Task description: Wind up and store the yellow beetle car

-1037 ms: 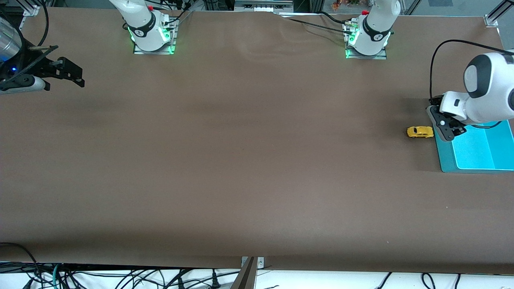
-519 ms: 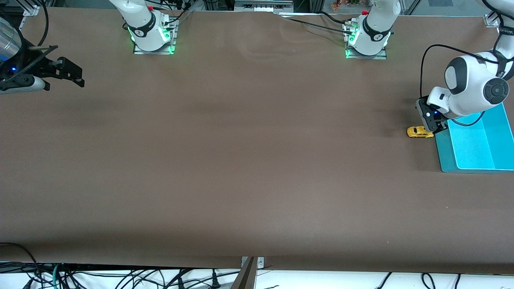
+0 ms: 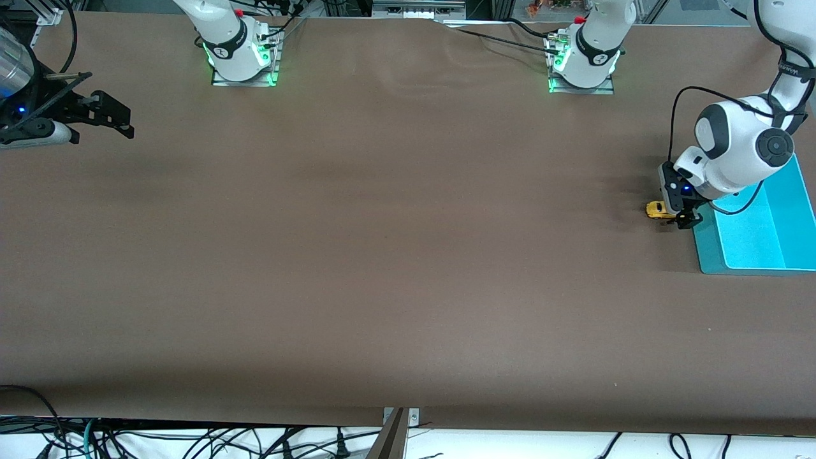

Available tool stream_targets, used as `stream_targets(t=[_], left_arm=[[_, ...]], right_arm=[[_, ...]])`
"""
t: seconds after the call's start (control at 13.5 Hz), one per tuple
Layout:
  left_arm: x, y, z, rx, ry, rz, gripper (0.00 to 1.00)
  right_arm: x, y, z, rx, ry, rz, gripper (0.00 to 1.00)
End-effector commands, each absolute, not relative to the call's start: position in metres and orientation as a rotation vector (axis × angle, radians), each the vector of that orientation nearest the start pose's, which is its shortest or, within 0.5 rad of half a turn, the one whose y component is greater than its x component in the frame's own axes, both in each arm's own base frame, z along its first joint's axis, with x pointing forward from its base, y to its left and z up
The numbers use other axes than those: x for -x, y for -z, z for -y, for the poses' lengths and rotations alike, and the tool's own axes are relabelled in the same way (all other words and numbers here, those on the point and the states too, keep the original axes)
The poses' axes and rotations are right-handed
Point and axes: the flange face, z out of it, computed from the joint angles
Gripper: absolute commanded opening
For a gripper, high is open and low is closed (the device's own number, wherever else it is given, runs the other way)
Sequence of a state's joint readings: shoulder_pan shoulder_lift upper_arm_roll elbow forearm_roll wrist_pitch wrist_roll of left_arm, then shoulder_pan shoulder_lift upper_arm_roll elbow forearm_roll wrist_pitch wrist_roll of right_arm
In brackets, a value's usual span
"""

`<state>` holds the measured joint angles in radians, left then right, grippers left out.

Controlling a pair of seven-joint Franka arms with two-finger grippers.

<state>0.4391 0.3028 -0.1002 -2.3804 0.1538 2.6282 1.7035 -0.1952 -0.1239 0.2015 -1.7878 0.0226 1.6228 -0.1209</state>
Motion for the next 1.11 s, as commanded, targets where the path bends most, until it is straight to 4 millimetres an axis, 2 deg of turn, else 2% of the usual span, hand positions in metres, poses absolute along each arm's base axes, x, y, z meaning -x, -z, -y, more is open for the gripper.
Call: stream_targets(t=[0.0, 0.3, 0.37, 0.44, 0.59, 0.74, 0.89, 0.96, 1.04], left_arm=[[-0.473, -0.183, -0.165, 2.275, -0.089, -2.186, 1.0], [-0.47, -0.176, -0.171, 2.3, -0.093, -2.176, 0.98], [-0.471, -0.177, -0.173, 2.297, -0.087, -2.17, 0.89], [-0.471, -0.177, -0.174, 2.298, -0.085, -2.168, 0.67], [-0.47, -0.177, -0.176, 2.306, -0.088, -2.162, 0.34], [-0.471, -0.179, -0.175, 2.302, -0.09, -2.168, 0.16], [-0.474, -0.185, -0.175, 2.306, -0.105, -2.177, 0.15], [-0.477, -0.191, -0.172, 2.309, -0.121, -2.19, 0.15], [-0.483, -0.202, -0.161, 2.304, -0.128, -2.215, 0.15]], right_arm=[[-0.519, -0.599, -0.013, 3.144, -0.074, 0.182, 1.0], [-0.521, -0.595, -0.008, 3.14, -0.088, 0.17, 1.0], [-0.522, -0.595, -0.008, 3.138, -0.088, 0.167, 1.0], [-0.522, -0.594, -0.008, 3.138, -0.09, 0.17, 1.0], [-0.523, -0.593, -0.002, 3.137, -0.087, 0.151, 1.0], [-0.526, -0.6, -0.001, 3.133, -0.065, 0.143, 1.0], [-0.529, -0.597, 0.001, 3.136, -0.082, 0.152, 1.0], [-0.528, -0.595, 0.009, 3.135, -0.103, 0.13, 1.0], [-0.527, -0.594, 0.015, 3.135, -0.122, 0.118, 1.0]])
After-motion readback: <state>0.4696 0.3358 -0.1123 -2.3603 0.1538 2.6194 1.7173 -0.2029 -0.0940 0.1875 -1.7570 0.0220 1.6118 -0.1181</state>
